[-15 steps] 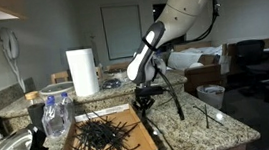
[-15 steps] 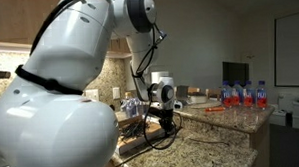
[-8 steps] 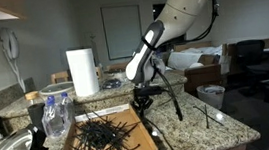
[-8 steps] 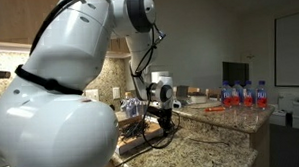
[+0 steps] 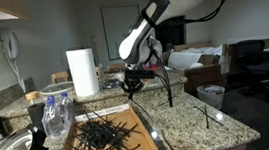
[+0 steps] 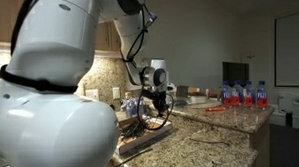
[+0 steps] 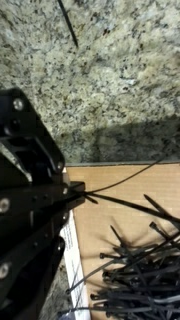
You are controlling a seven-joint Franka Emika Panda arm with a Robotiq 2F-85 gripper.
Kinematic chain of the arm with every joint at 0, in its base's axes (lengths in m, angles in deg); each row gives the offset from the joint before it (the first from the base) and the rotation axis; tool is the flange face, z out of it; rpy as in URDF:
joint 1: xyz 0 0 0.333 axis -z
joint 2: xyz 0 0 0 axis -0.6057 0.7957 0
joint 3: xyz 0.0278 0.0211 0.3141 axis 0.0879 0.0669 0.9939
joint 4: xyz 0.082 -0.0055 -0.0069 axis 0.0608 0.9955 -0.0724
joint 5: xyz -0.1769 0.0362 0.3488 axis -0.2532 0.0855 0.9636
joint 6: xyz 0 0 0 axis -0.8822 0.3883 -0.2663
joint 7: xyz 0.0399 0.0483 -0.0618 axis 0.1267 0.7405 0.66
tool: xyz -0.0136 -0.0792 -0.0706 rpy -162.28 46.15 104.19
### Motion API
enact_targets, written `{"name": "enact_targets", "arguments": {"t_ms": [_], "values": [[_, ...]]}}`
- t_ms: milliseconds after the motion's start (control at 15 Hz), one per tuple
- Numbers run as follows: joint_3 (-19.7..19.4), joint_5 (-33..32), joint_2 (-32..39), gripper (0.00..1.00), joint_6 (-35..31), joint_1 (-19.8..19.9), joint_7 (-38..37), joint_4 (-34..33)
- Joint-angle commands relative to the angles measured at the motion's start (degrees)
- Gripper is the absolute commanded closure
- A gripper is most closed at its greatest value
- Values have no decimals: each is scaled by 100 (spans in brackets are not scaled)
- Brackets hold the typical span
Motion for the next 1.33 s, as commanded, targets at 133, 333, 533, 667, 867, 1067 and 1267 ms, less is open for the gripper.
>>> {"name": "enact_targets", "arguments": {"t_ms": [133,333,533,667,867,1067,1267], "values": [[258,96,-635,95,242,-72,286,78],[551,103,-534,95,563,-295,288,-194],[783,-57,-218,95,912,-618,66,-557],[821,-264,119,95,1150,-834,-157,-863],[646,-737,490,95,1603,-1112,-622,-1199],[439,-1012,745,69,1991,-1277,-1090,-1428],[388,-1027,848,60,2325,-1340,-1210,-1686]]}}
